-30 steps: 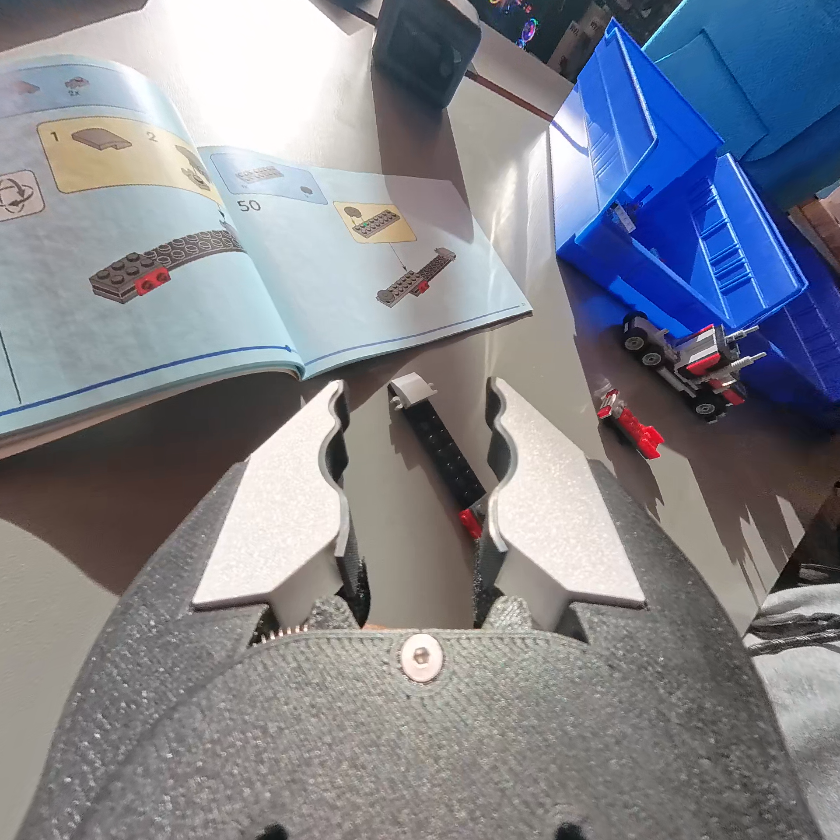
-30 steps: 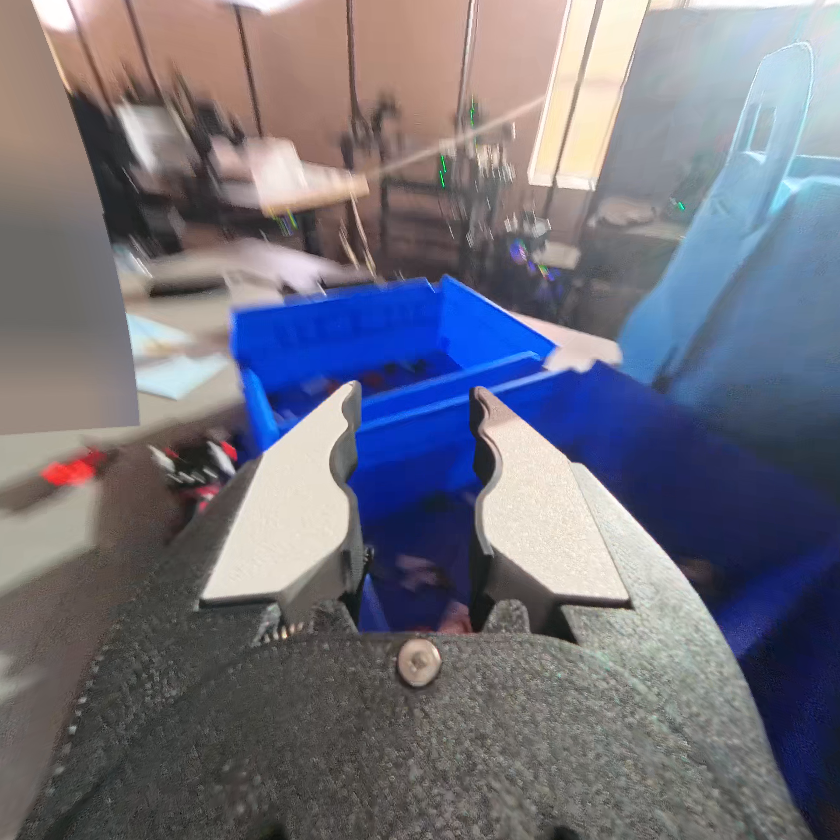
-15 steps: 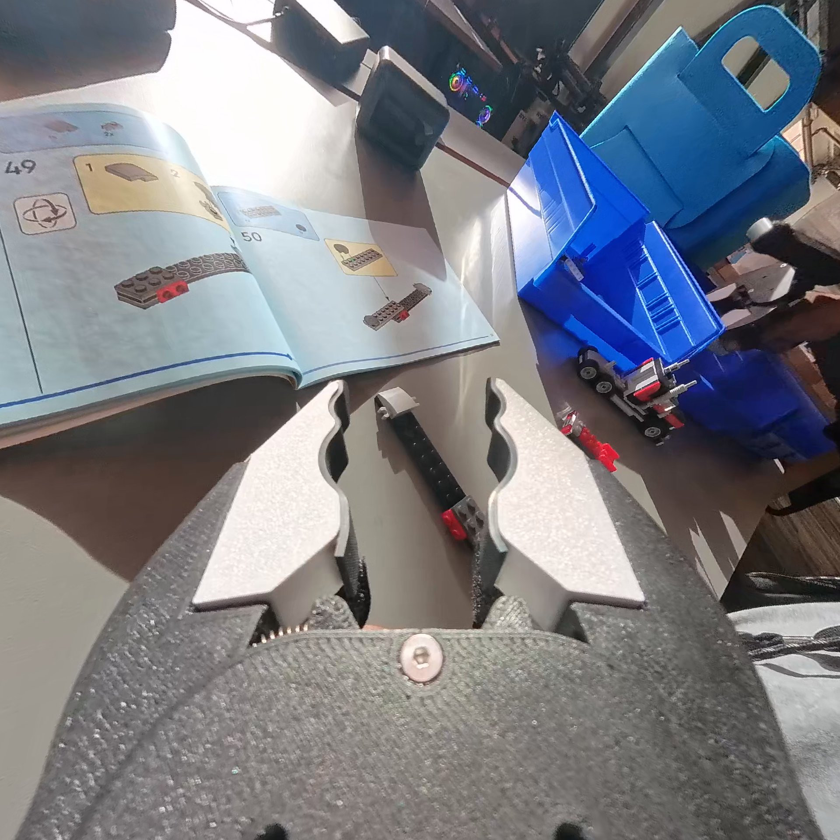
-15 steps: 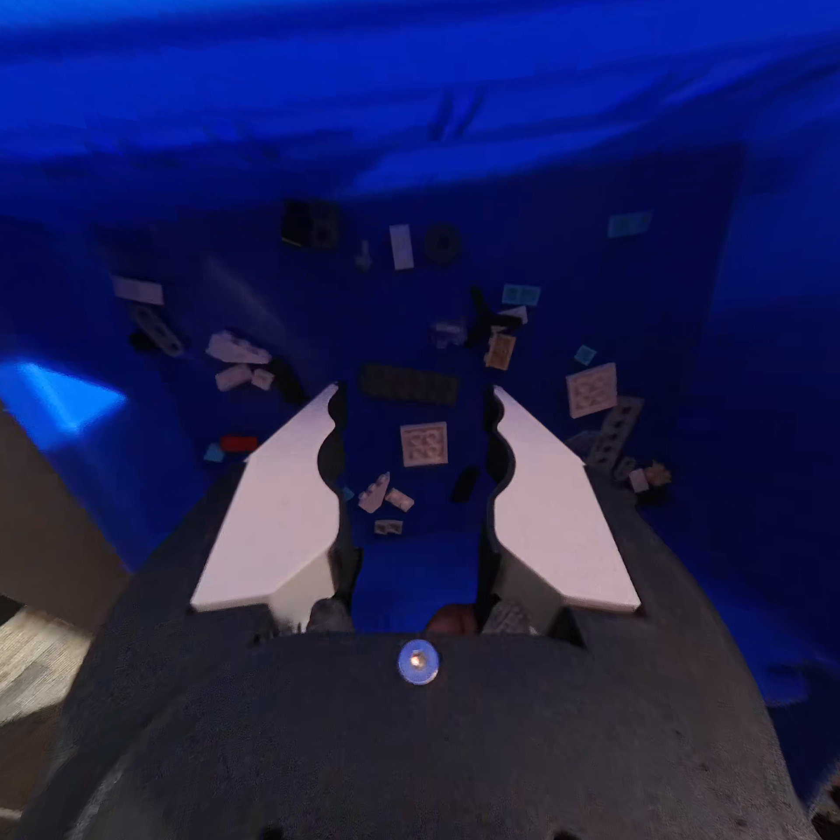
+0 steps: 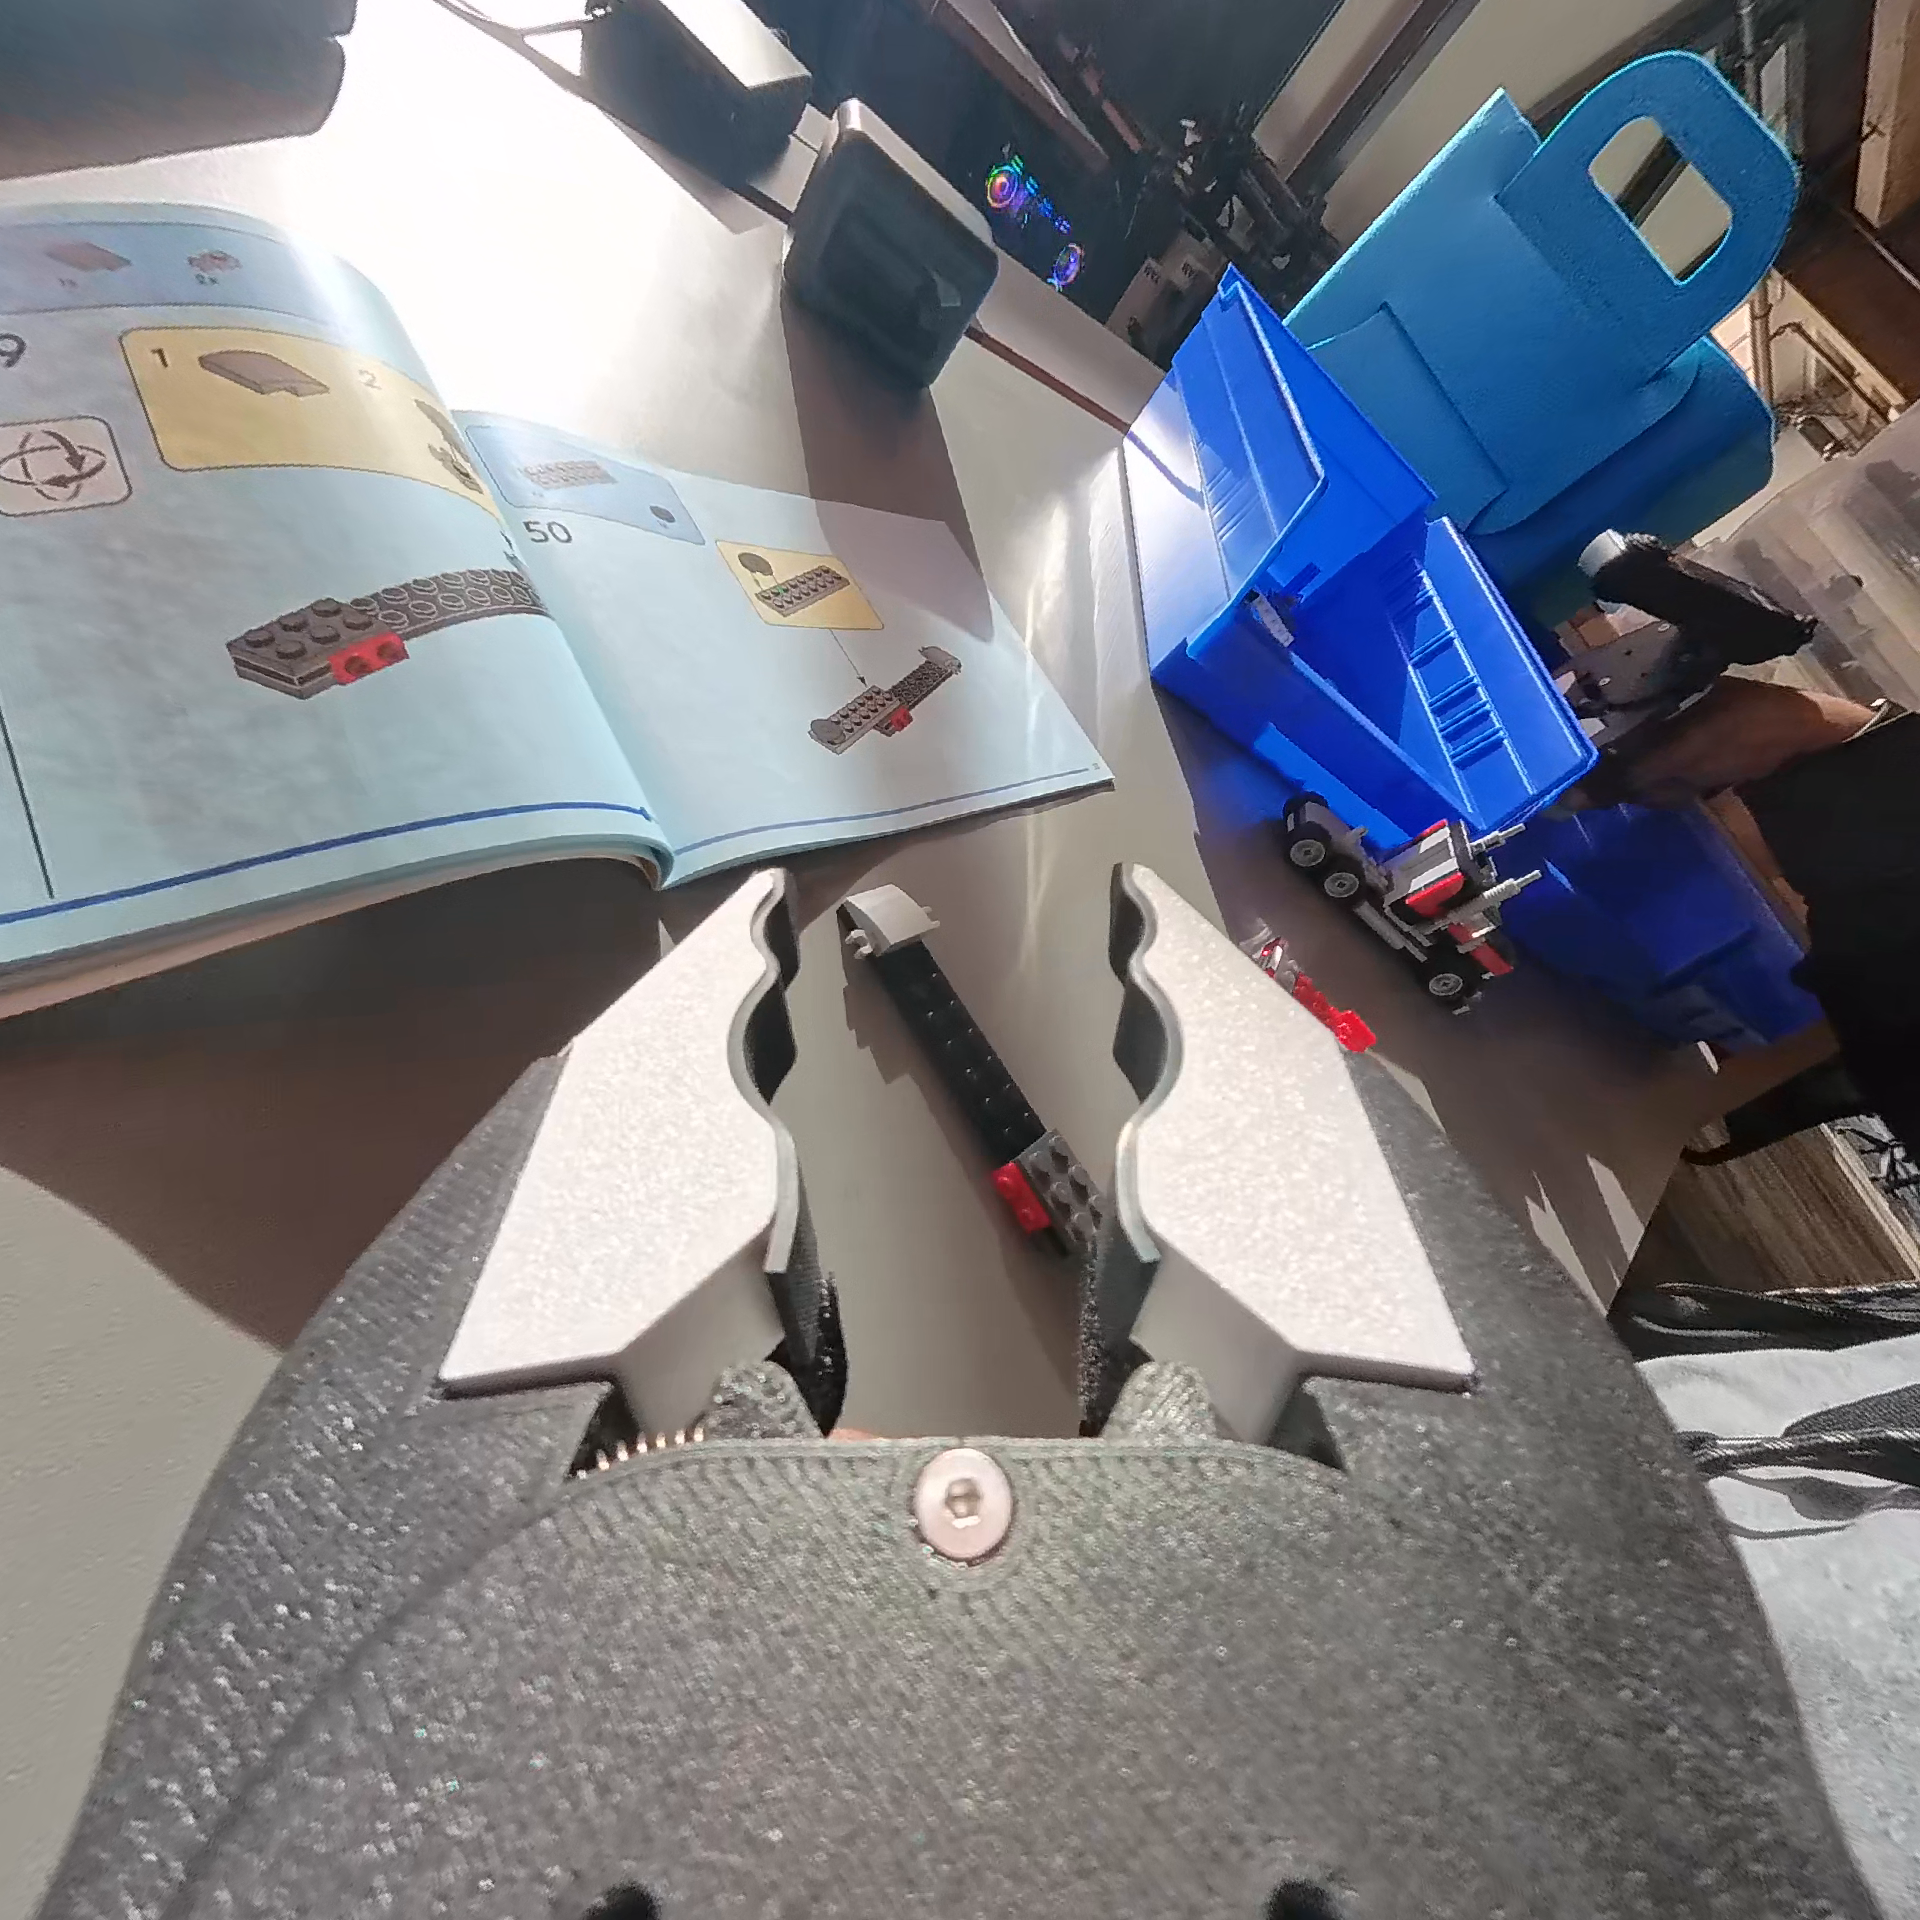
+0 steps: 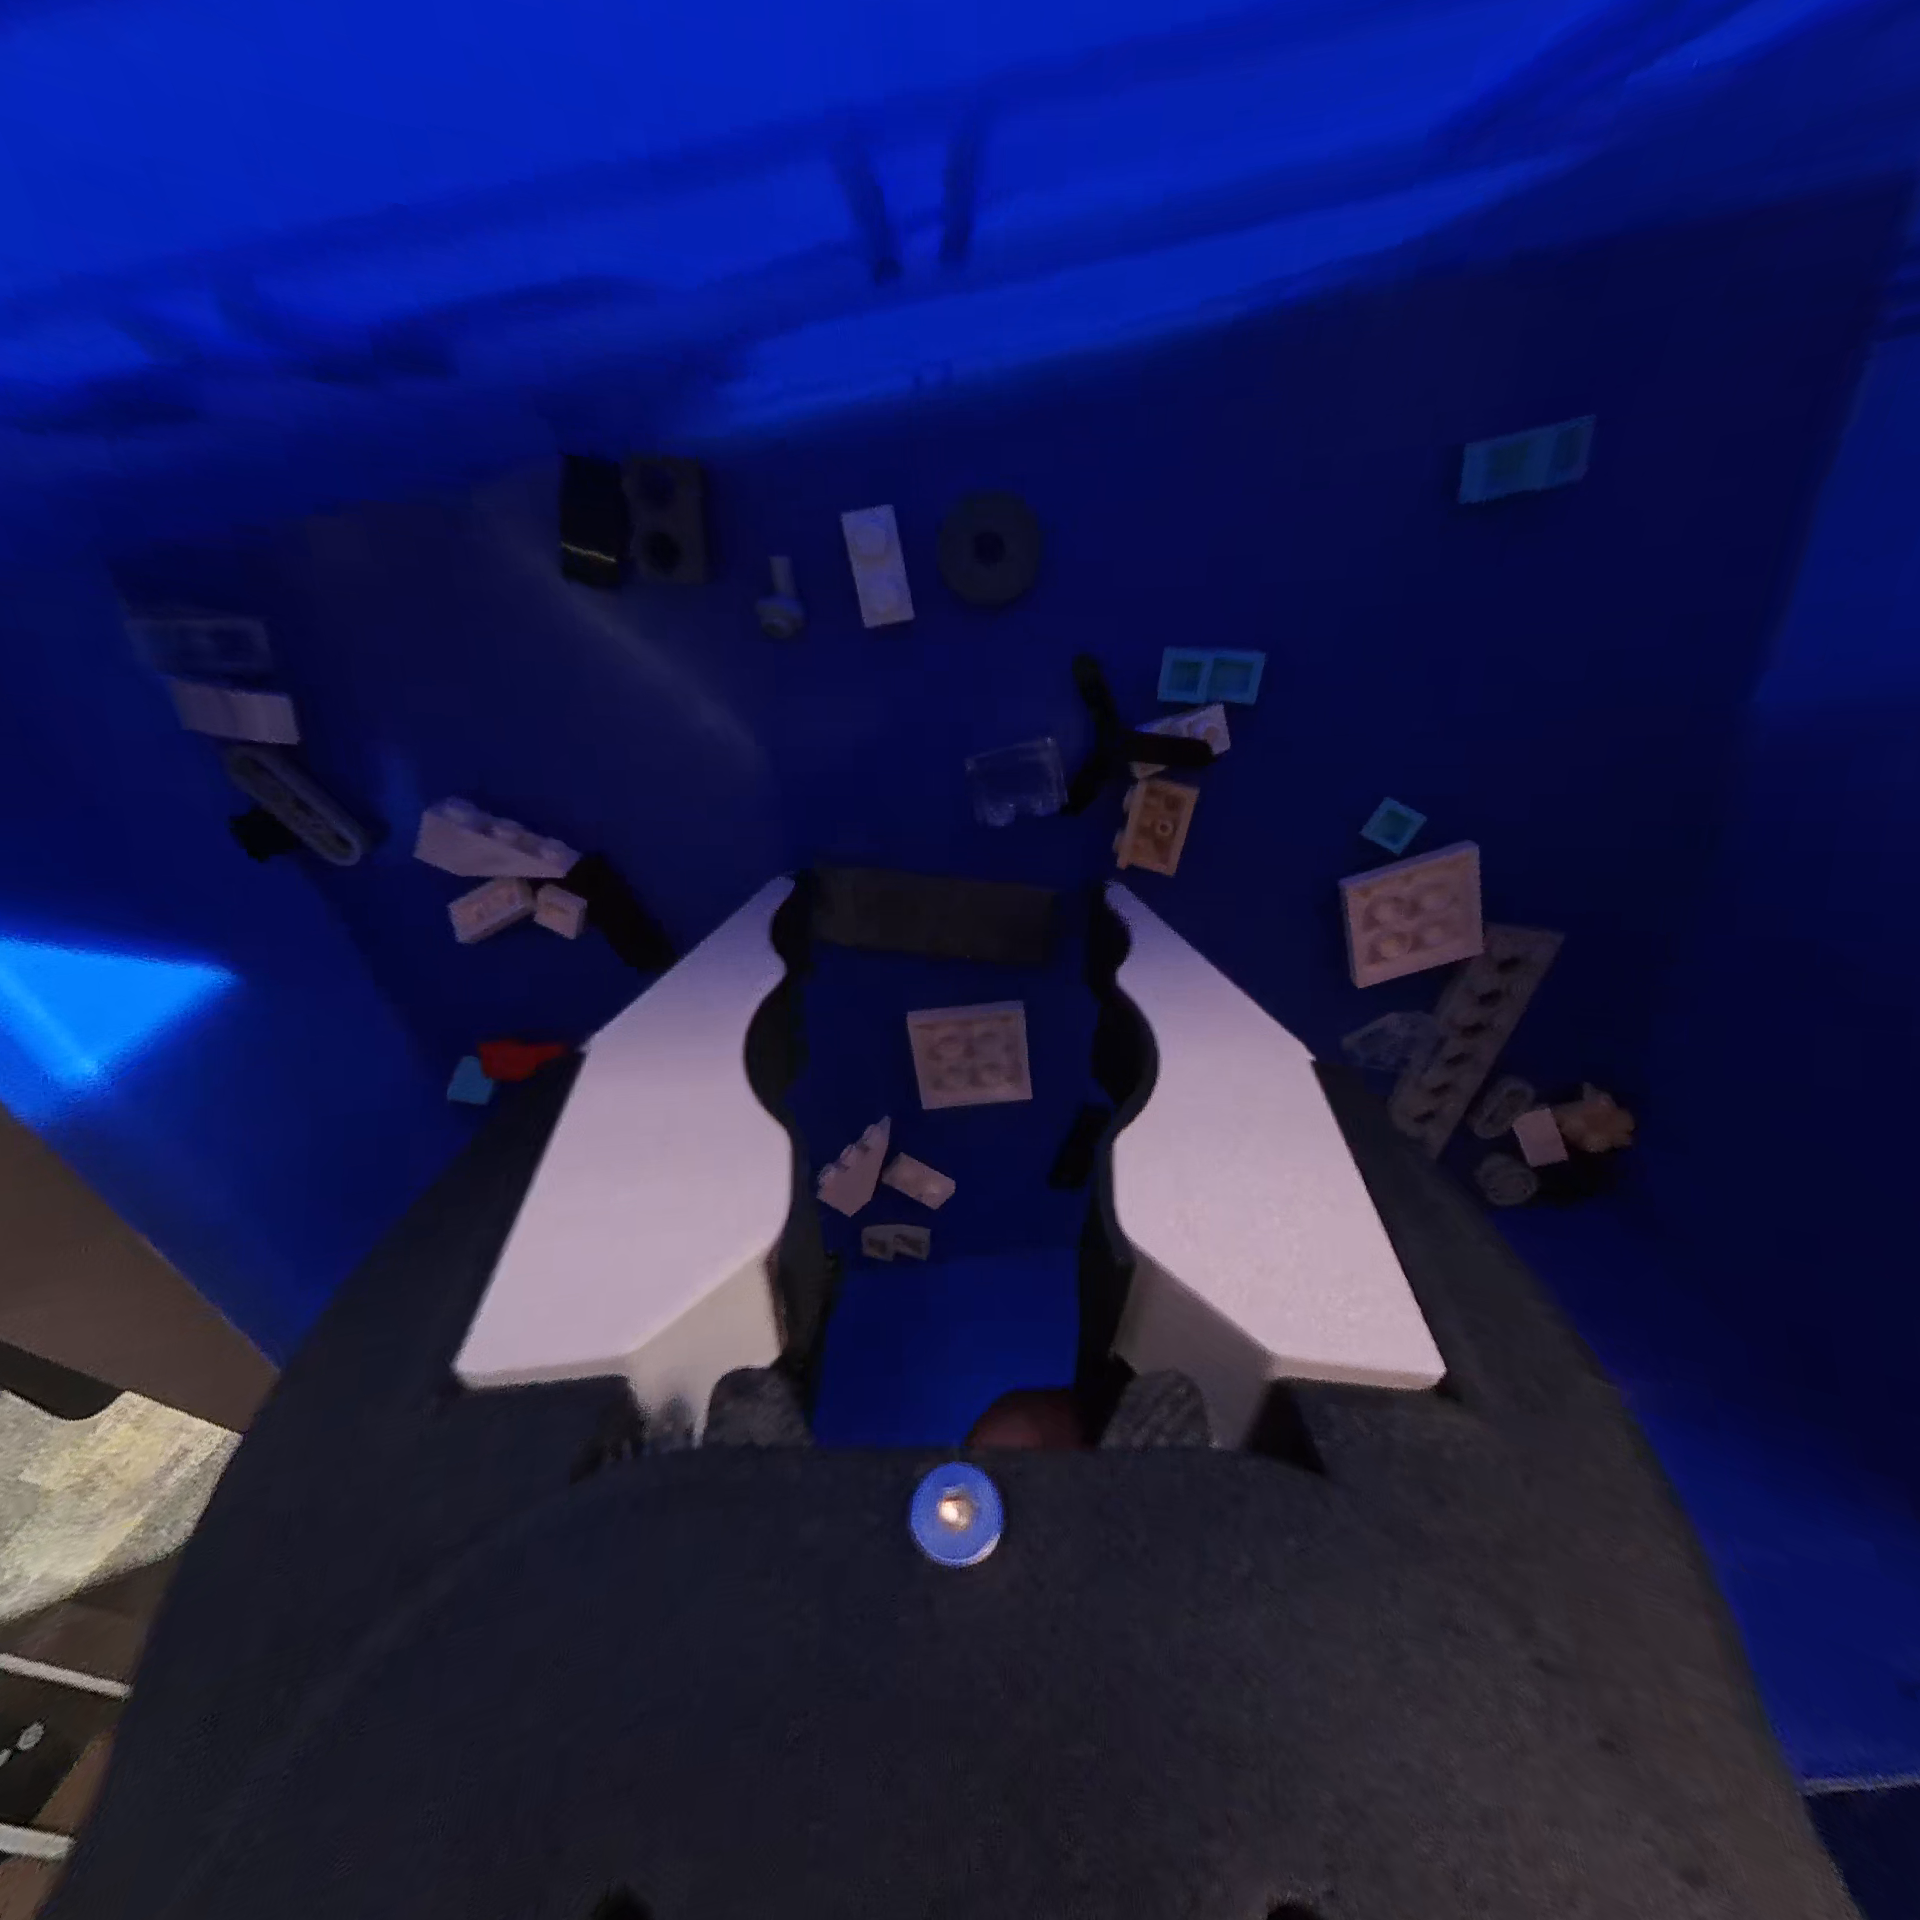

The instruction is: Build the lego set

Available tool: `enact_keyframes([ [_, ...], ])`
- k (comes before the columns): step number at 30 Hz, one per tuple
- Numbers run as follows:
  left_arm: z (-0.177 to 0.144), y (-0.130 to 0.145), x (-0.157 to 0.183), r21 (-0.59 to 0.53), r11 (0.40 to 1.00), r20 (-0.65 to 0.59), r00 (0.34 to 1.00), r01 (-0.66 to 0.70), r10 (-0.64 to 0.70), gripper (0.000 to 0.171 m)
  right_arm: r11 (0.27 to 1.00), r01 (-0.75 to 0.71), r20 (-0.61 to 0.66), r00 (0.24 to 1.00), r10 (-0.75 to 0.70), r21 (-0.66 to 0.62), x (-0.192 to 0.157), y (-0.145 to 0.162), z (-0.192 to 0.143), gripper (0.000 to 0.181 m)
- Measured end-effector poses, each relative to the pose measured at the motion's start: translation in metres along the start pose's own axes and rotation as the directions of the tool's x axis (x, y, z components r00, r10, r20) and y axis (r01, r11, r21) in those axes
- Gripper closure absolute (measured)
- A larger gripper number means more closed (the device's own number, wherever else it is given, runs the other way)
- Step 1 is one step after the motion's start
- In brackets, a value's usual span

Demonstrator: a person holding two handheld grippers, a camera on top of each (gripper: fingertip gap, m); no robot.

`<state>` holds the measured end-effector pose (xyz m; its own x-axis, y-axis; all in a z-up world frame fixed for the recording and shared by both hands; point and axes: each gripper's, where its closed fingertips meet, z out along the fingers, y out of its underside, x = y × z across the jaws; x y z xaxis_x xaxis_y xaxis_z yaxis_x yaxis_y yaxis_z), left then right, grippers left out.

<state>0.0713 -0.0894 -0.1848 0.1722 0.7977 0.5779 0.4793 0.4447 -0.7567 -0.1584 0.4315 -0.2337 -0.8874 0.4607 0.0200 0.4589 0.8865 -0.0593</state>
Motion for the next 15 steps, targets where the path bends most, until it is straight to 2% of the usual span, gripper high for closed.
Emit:
enact_keyframes([
  [8, -0.003, -0.004, 0.002, 0.029, 1.000, -0.014, 1.000, -0.001, 0.001, 0.111, 0.999, -0.030, -0.025, 0.999, 0.031, 0.035, -0.002, 0.000, -0.007, 0.130],
  [12, -0.004, -0.004, 0.002, 0.033, 0.999, -0.022, 1.000, 0.005, -0.004, 0.111, 0.986, -0.027, -0.049, 0.998, 0.035, 0.164, -0.012, -0.021, -0.047, 0.130],
  [15, -0.003, -0.004, 0.001, 0.027, 1.000, -0.020, 1.000, 0.008, -0.007, 0.111, 0.951, 0.024, -0.054, 0.999, -0.007, 0.310, -0.040, -0.051, -0.093, 0.131],
])
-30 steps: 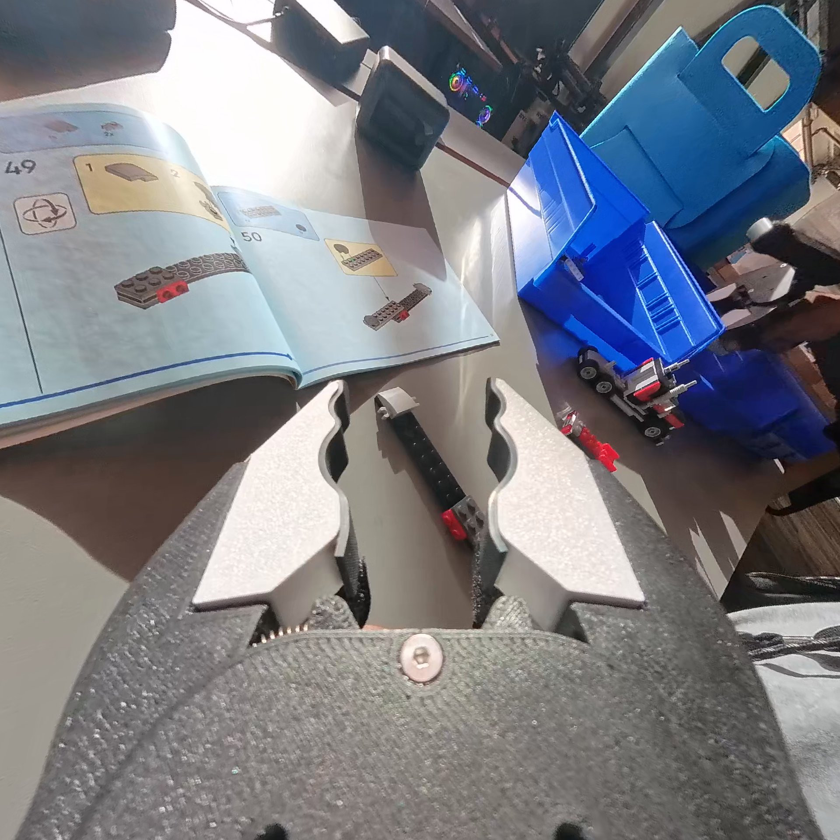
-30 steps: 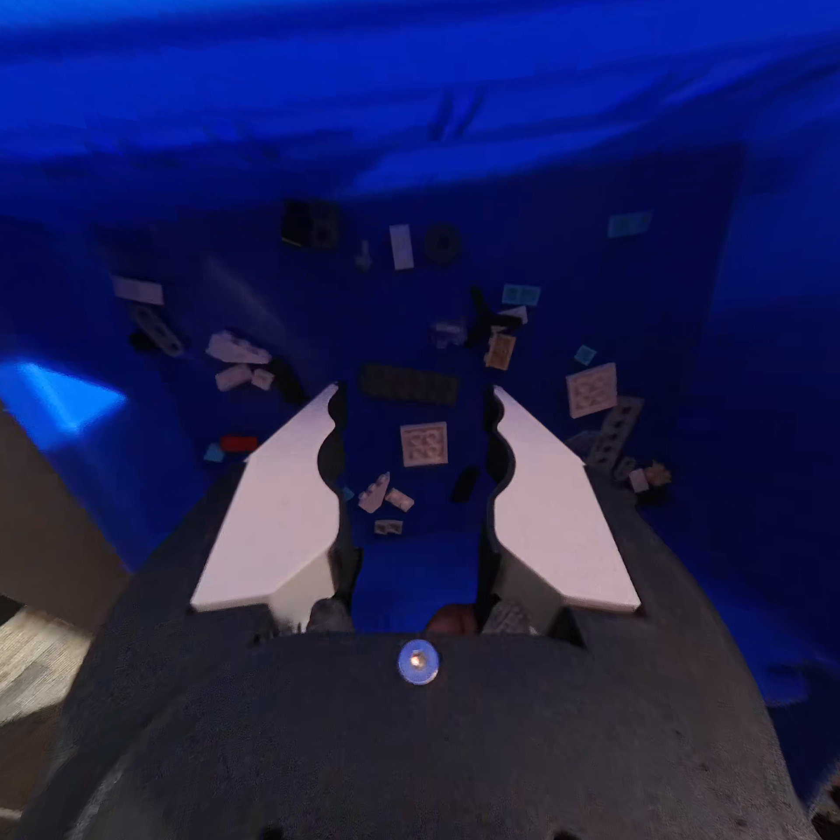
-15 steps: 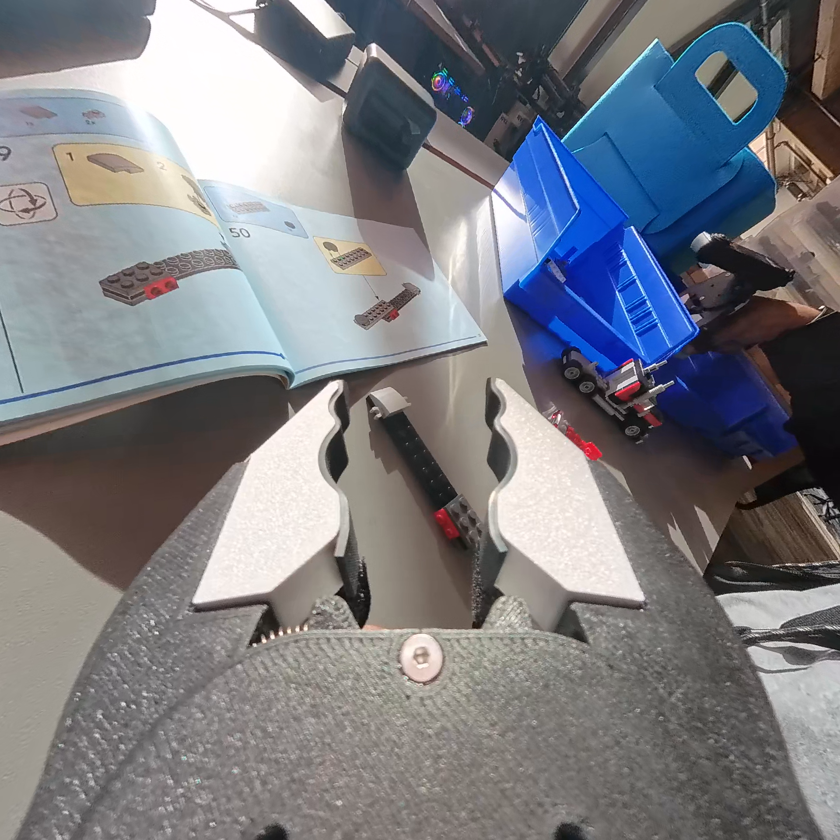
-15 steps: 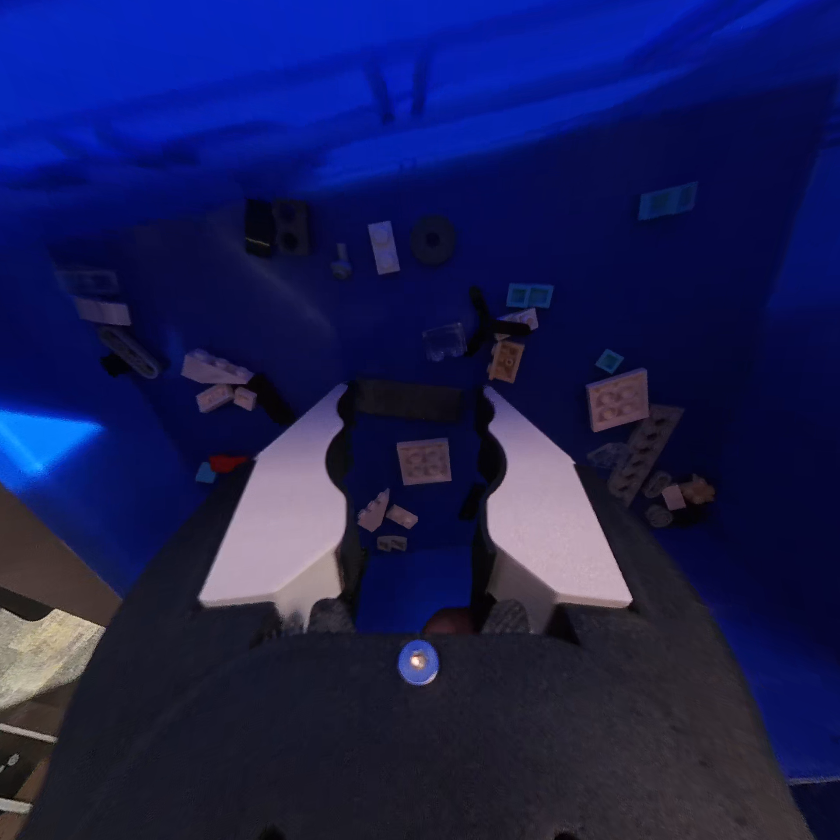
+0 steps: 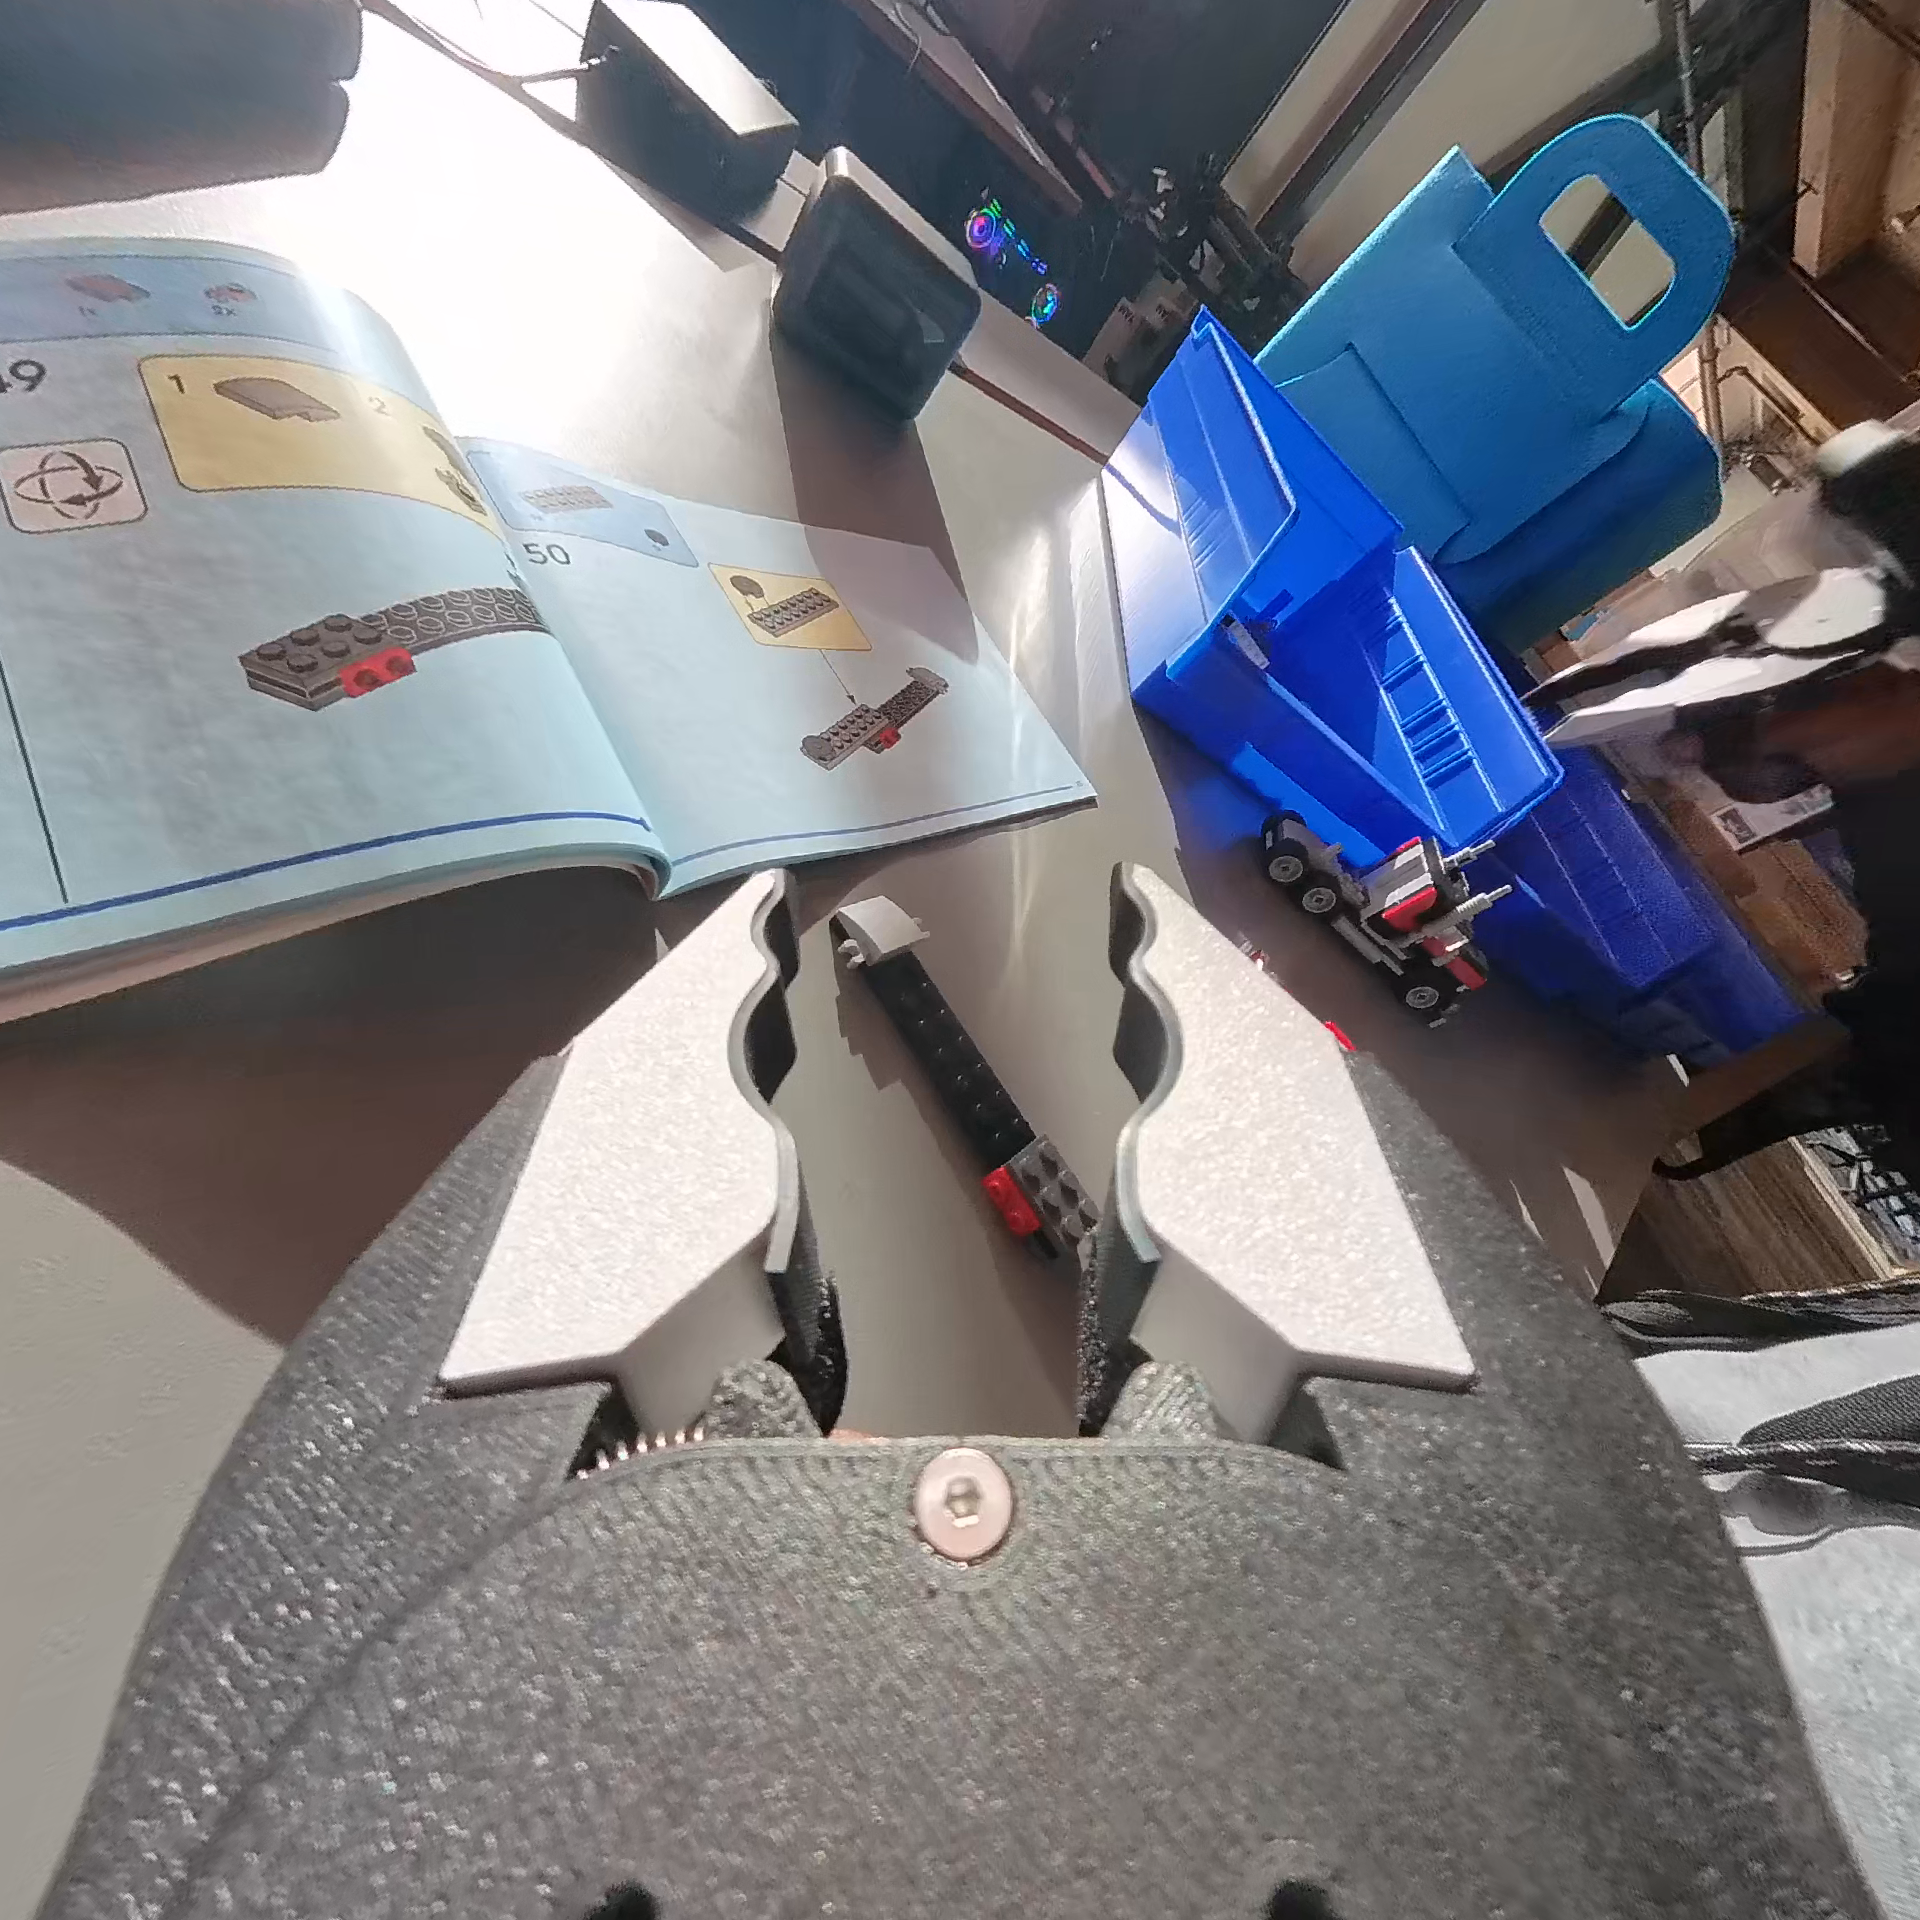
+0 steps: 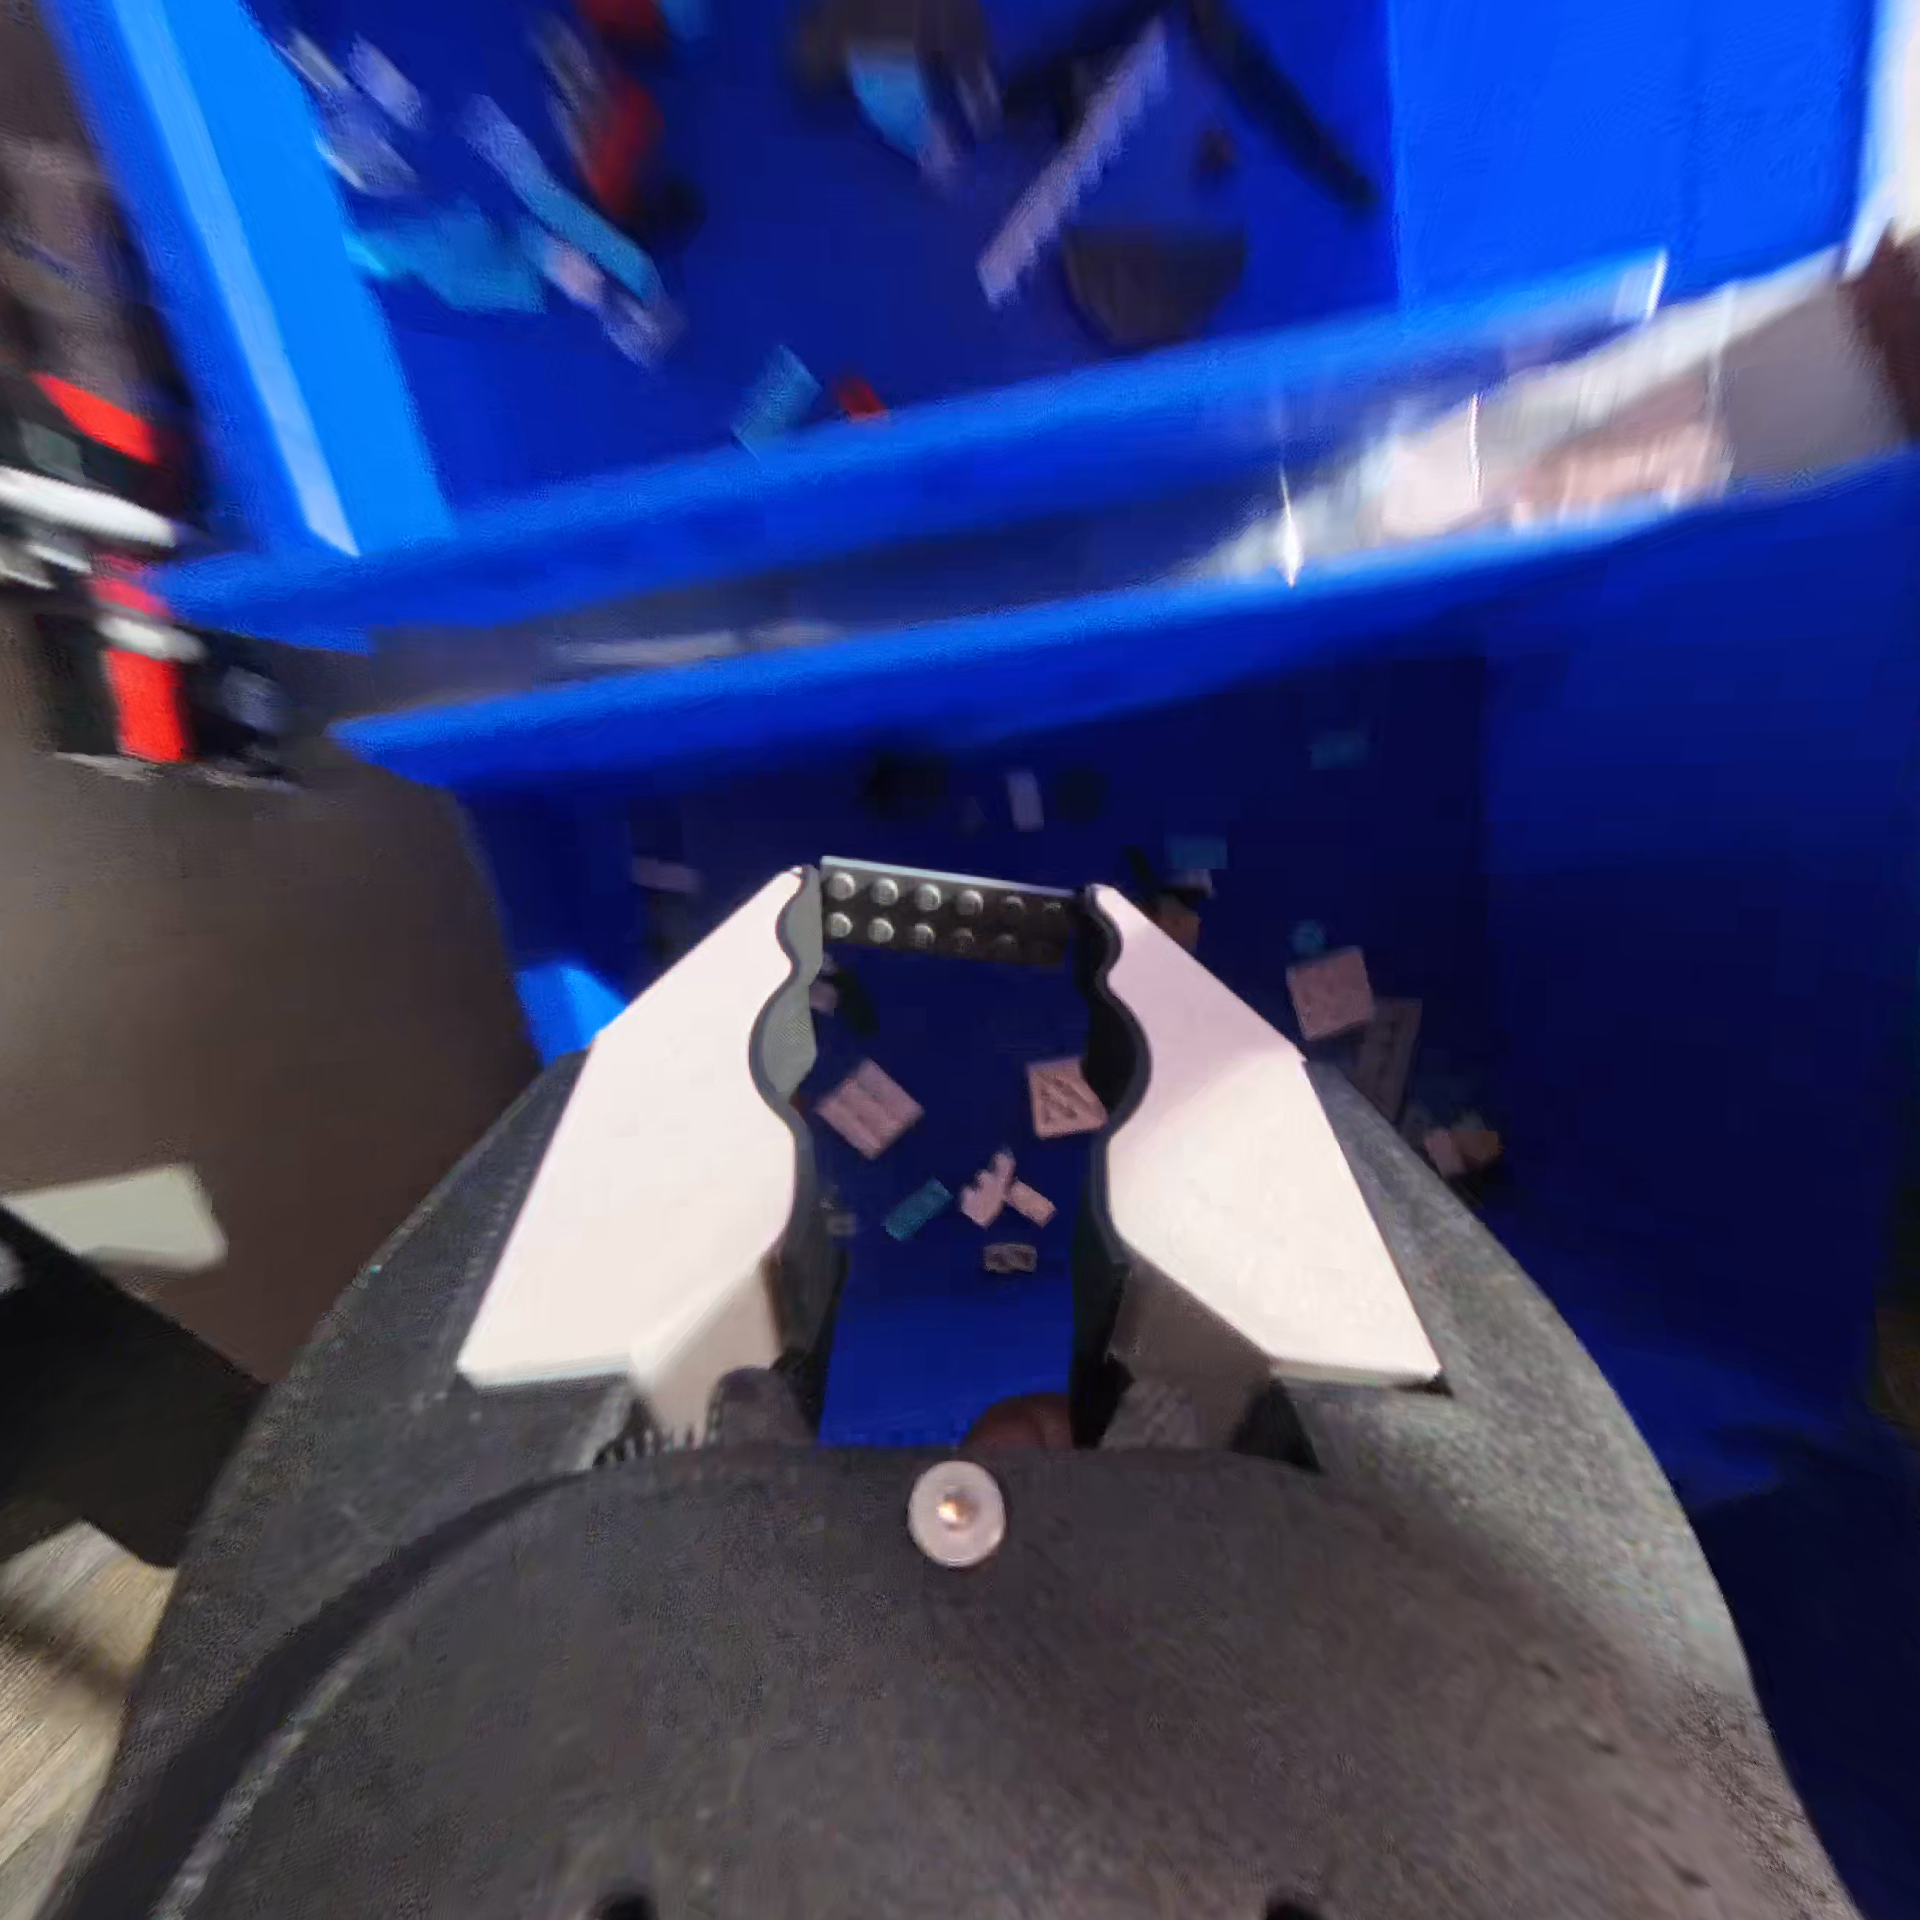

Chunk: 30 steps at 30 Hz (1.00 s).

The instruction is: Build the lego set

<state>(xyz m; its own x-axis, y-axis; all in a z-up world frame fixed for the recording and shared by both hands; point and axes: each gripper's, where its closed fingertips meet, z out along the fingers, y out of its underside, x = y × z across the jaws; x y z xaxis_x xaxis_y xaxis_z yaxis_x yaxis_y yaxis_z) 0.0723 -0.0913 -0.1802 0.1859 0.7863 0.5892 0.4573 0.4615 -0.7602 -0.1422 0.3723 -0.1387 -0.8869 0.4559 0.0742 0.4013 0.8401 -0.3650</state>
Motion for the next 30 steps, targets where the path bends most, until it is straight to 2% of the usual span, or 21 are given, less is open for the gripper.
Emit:
enact_keyframes([
  [4, 0.002, 0.002, -0.001, -0.014, 1.000, 0.006, 1.000, 0.005, -0.005, 0.111, 0.968, 0.104, 0.058, 0.991, -0.120, 0.227, -0.069, -0.069, -0.041, 0.131],
  [8, 0.002, 0.002, -0.002, -0.020, 1.000, 0.001, 1.000, 0.014, -0.014, 0.111, 0.897, 0.196, 0.171, 0.944, -0.282, 0.396, -0.170, -0.126, -0.048, 0.131],
  [13, 0.001, 0.001, -0.001, -0.013, 1.000, -0.008, 1.000, 0.019, -0.019, 0.111, 0.835, 0.234, 0.316, 0.848, -0.426, 0.498, -0.296, -0.165, -0.007, 0.131],
  [17, 0.001, 0.001, -0.001, -0.012, 1.000, -0.010, 1.000, 0.019, -0.019, 0.111, 0.836, 0.260, 0.363, 0.809, -0.462, 0.484, -0.362, -0.179, 0.048, 0.131],
  [19, 0.001, 0.002, 0.000, -0.020, 1.000, -0.013, 1.000, 0.018, -0.019, 0.111, 0.839, 0.282, 0.356, 0.808, -0.469, 0.464, -0.380, -0.182, 0.072, 0.130],
  [23, 0.001, 0.003, 0.000, -0.024, 1.000, -0.016, 1.000, 0.019, -0.020, 0.111, 0.858, 0.323, 0.293, 0.842, -0.453, 0.401, -0.383, -0.181, 0.109, 0.130],
  [30, 0.002, 0.004, -0.001, -0.032, 0.999, -0.008, 1.000, 0.021, -0.022, 0.111, 0.896, 0.212, 0.364, 0.858, -0.362, 0.391, -0.378, -0.177, 0.122, 0.130],
])
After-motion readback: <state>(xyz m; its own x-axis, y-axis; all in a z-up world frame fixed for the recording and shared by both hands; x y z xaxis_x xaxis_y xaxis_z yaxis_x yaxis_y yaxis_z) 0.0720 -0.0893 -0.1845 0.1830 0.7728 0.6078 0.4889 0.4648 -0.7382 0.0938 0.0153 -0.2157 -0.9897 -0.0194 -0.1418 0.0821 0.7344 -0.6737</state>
